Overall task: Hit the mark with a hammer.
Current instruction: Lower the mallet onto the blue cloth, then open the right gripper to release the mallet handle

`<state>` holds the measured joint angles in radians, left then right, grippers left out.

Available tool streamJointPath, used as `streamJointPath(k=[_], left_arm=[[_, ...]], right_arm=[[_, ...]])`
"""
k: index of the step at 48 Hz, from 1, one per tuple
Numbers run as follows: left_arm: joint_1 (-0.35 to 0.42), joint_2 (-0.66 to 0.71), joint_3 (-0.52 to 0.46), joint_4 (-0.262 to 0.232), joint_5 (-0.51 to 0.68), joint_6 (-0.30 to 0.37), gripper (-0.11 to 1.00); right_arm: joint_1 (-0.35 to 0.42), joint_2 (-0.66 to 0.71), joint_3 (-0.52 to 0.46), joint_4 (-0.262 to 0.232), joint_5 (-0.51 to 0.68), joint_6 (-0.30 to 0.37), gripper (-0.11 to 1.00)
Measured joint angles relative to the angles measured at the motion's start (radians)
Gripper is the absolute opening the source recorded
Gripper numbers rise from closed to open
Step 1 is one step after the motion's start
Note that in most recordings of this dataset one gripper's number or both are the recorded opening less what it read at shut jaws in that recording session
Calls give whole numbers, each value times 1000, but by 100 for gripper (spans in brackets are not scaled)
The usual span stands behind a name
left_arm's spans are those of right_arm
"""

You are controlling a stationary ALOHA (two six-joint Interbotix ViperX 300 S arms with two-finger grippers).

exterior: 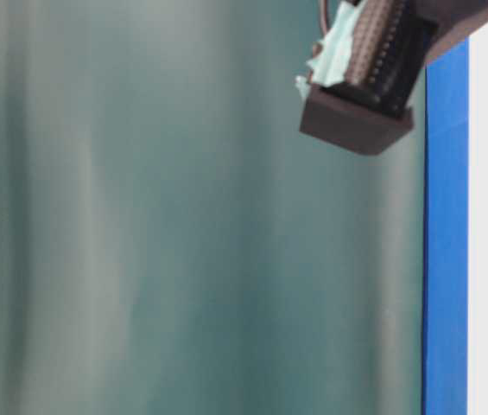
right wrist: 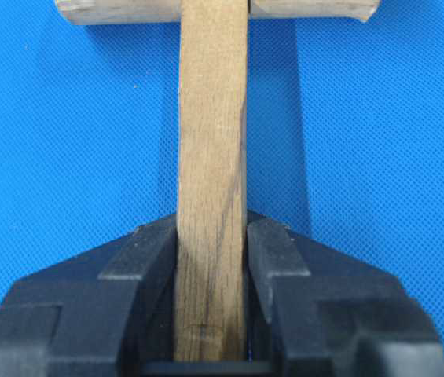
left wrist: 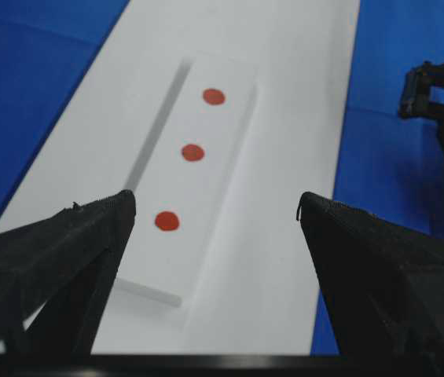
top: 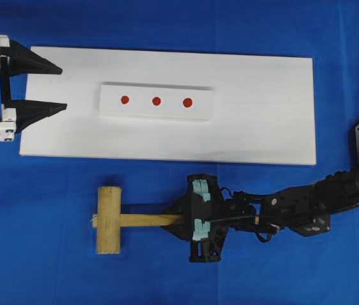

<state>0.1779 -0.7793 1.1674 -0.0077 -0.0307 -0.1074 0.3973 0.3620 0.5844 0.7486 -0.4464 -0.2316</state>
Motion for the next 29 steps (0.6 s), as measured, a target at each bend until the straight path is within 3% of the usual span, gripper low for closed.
streamJointPath(k=[10, 13, 21, 29], left_arm=[[0, 2, 0, 0, 0, 0, 81], [0, 2, 0, 0, 0, 2, 81], [-2, 0, 5, 0, 0, 0, 81], [0, 0, 5, 0, 0, 2, 81]], right_arm=[[2, -2, 0, 29, 3, 3, 80], [3, -2, -2, 31, 3, 2, 92], [3, 0, -2, 31, 3, -5, 84], [3, -23, 3, 26, 6, -44, 85]])
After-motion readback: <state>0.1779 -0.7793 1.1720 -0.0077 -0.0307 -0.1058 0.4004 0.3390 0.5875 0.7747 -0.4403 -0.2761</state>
